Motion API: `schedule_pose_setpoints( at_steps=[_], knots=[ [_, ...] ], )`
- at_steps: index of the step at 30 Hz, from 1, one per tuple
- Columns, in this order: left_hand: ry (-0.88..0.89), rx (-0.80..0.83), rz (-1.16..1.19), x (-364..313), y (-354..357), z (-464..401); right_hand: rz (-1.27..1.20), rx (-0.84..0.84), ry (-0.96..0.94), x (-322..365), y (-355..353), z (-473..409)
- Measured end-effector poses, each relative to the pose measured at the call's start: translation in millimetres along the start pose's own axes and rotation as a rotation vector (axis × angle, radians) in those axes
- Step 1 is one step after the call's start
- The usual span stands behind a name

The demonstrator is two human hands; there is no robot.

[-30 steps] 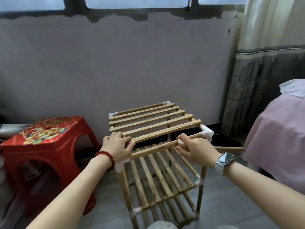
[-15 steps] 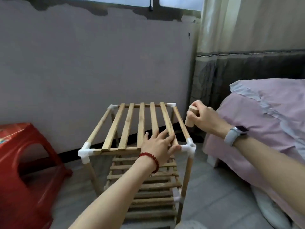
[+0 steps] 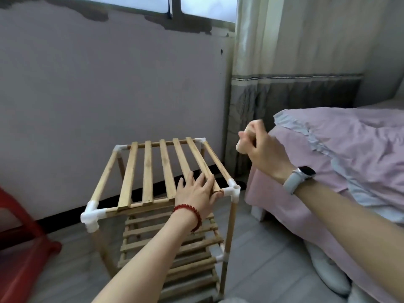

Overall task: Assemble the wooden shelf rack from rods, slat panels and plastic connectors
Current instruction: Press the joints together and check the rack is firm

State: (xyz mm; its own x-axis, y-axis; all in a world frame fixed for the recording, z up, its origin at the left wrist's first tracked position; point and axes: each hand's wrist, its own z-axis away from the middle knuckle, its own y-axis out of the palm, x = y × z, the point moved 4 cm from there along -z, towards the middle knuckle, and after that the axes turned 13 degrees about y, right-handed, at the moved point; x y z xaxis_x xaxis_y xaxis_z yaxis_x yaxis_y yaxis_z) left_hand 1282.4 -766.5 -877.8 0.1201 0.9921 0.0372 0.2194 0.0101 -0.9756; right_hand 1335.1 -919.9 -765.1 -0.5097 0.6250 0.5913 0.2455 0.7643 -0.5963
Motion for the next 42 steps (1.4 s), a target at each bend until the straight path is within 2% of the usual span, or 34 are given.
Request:
schedule_pose_setpoints(
  at_steps=[1, 2, 3, 5, 6, 9, 12, 15, 18, 20, 22, 24, 28, 31, 33, 36, 39, 42],
  knots=[
    [0.002, -0.008, -0.002, 0.2, 0.1, 0.1, -0.114, -0.124, 0.001, 1.4, -4.8, 3.5],
    [0.003, -0.010, -0.001, 0.4, -0.6, 0.1, -0.098, -0.164, 0.016, -3.8, 2.4, 12.8],
    [0.003, -0.006, 0.003, 0.7, -0.9, 0.6, 0.043, -0.061, 0.037, -10.3, 20.1, 27.4],
    [0.027, 0.016, -0.001, 0.7, -2.6, 2.6, 0.348, 0.264, 0.064, -25.6, 51.5, 52.9],
    [0.050, 0.028, -0.002, 1.1, -6.0, 4.5, 0.350, 0.315, 0.062, -27.3, 52.4, 53.7],
    [0.102, -0.017, 0.049, 11.7, -22.2, 15.6, 0.044, 0.302, 0.019, -5.2, 38.2, 41.4],
    [0.043, -0.150, 0.125, 48.4, -39.3, 40.9, -0.225, 0.439, 0.060, 14.3, 54.5, 46.6],
    [-0.140, -0.230, 0.145, 106.3, -49.3, 76.7, -0.281, 0.561, 0.100, 25.9, 90.3, 67.6],
    [-0.376, -0.160, 0.133, 158.6, -46.9, 117.2, -0.271, 0.613, 0.056, 42.3, 119.6, 81.9],
    [-0.396, -0.141, 0.203, 171.9, -38.8, 135.1, -0.242, 0.591, -0.003, 50.6, 130.8, 87.6],
    [-0.326, -0.177, 0.251, 170.0, -33.6, 144.9, -0.226, 0.532, -0.048, 53.1, 135.1, 89.6],
    [-0.249, -0.203, 0.206, 166.3, -34.5, 151.1, -0.218, 0.504, -0.096, 52.8, 138.0, 89.3],
    [-0.059, -0.163, -0.036, 154.5, -41.1, 152.8, -0.219, 0.525, -0.095, 38.6, 137.6, 81.6],
    [0.059, -0.116, -0.059, 126.3, -46.1, 144.8, -0.168, 0.483, -0.047, 21.3, 134.3, 62.2],
    [0.125, -0.018, -0.009, 103.4, -41.7, 135.7, -0.104, 0.442, 0.019, 9.9, 134.6, 44.1],
    [0.196, 0.017, 0.109, 72.9, -33.4, 117.6, -0.029, 0.428, 0.106, -3.3, 135.5, 24.7],
    [0.223, -0.032, 0.165, 48.7, -24.6, 95.9, -0.074, 0.343, 0.134, -10.1, 120.2, 18.2],
    [0.170, -0.142, 0.222, 28.1, -19.8, 66.0, -0.173, 0.297, 0.122, -13.6, 91.5, 14.5]
  ],
)
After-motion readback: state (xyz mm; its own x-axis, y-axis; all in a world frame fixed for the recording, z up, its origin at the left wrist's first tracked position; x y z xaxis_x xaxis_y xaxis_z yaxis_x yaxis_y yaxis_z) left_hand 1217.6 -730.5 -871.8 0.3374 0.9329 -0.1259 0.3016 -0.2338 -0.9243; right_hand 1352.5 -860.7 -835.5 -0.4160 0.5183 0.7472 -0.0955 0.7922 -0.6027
